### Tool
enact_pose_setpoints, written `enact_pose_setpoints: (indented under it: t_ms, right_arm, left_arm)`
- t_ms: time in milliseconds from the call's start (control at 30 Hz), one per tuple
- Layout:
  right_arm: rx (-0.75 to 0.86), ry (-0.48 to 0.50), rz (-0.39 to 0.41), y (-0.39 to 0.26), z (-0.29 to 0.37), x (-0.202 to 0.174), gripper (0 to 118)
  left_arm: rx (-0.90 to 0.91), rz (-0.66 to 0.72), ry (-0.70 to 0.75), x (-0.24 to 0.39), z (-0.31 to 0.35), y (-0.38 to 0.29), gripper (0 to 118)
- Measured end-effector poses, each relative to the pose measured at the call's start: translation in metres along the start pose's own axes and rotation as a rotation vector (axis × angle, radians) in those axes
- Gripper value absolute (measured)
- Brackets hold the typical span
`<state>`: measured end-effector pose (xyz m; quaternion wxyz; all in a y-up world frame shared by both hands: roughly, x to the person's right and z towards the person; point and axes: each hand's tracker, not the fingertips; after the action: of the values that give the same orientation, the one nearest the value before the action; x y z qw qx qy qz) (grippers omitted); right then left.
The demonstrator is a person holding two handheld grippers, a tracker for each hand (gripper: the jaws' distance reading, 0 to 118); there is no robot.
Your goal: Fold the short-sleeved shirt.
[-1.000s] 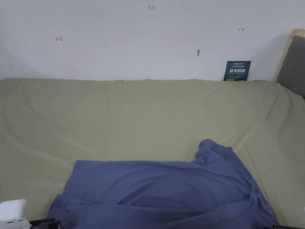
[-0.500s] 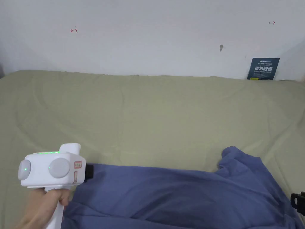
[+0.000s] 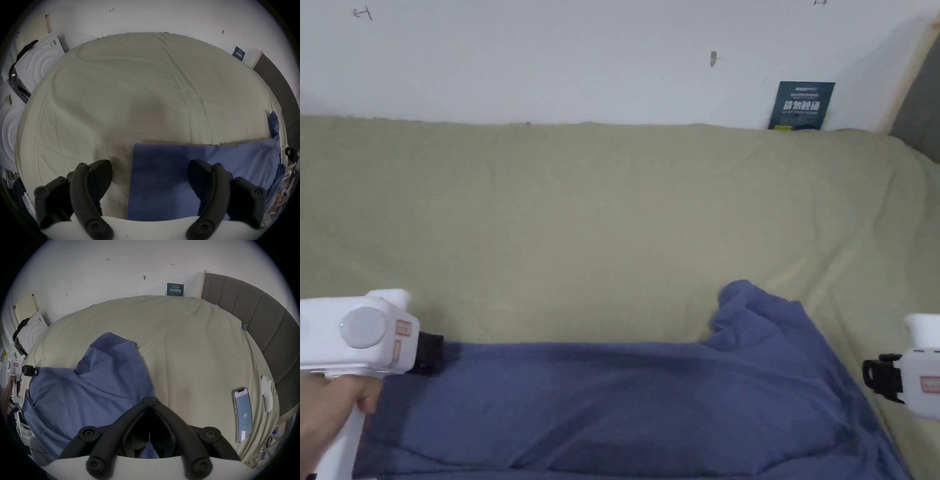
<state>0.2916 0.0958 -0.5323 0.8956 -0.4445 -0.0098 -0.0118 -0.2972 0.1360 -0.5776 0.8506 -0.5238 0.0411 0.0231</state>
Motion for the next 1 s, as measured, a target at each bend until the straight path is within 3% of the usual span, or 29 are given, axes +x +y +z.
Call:
enact_pose_setpoints:
  t_ms: [33,100,133,167,200,233,300,500,567,633,667,733,767,800,900,1000]
  right_arm:
    - [-0.008,0.004,-0.004,0.005,-0.003,0.002,0]
    - [-0.007,0.011,-0.007,0.013,-0.007,0.004,1]
    - [-0.007,0.012,-0.015,0.015,-0.004,0.0,8]
    - [-0.017,0.024,-0.019,0.019,-0.007,0.0,37]
    - [-0.031,0.032,-0.026,0.023,-0.011,0.0,94]
    - [-0.081,0.055,-0.037,0.027,-0.018,0.001,118]
    - [-0.159,0.093,-0.029,0.03,-0.039,0.003,118]
    - [-0.24,0.035,0.032,0.033,-0.081,-0.001,116]
    - [-0.23,0.024,0.035,0.03,-0.077,0.001,97]
    - [-0.205,0.028,0.025,0.03,-0.07,0.002,85]
    - [-0.189,0.025,0.025,0.029,-0.063,0.005,71]
    - [-0.162,0.05,0.023,0.03,-0.053,0.008,19]
    - [-0.151,0.101,-0.007,0.031,-0.048,0.008,2]
    - [-0.115,0.093,-0.029,0.032,-0.037,0.007,2]
    - [-0.098,0.088,0.013,0.034,-0.018,-0.005,2]
    - [-0.068,0.099,-0.024,0.035,0.0,-0.003,2]
  left_arm:
    - [0.012,-0.01,-0.024,-0.001,0.006,0.0,0]
    - [-0.008,0.004,-0.062,-0.011,-0.003,0.009,0]
    - [-0.006,-0.001,-0.05,-0.009,-0.005,0.01,0]
    - [0.004,-0.014,-0.04,-0.009,-0.006,0.011,0]
    - [0.008,-0.011,-0.036,-0.01,-0.008,0.012,0]
    - [0.006,-0.003,-0.036,-0.009,-0.013,0.01,0]
    - [0.005,0.024,-0.043,-0.015,-0.017,0.015,0]
    - [0.006,0.021,-0.042,0.002,-0.007,0.003,0]
    - [0.006,0.017,-0.039,0.005,-0.006,0.002,0]
    - [0.008,0.018,-0.039,0.002,-0.006,0.002,0]
    - [0.013,0.021,-0.039,0.003,-0.005,0.0,0]
    - [0.015,0.022,-0.044,0.004,-0.003,-0.003,0]
    - [0.016,0.023,-0.046,-0.005,-0.006,0.002,0]
    - [0.025,0.027,-0.046,-0.006,-0.003,0.0,0]
    - [0.05,0.042,-0.056,-0.006,0.013,-0.009,0]
    - [0.067,0.064,-0.079,-0.013,0.029,-0.014,0]
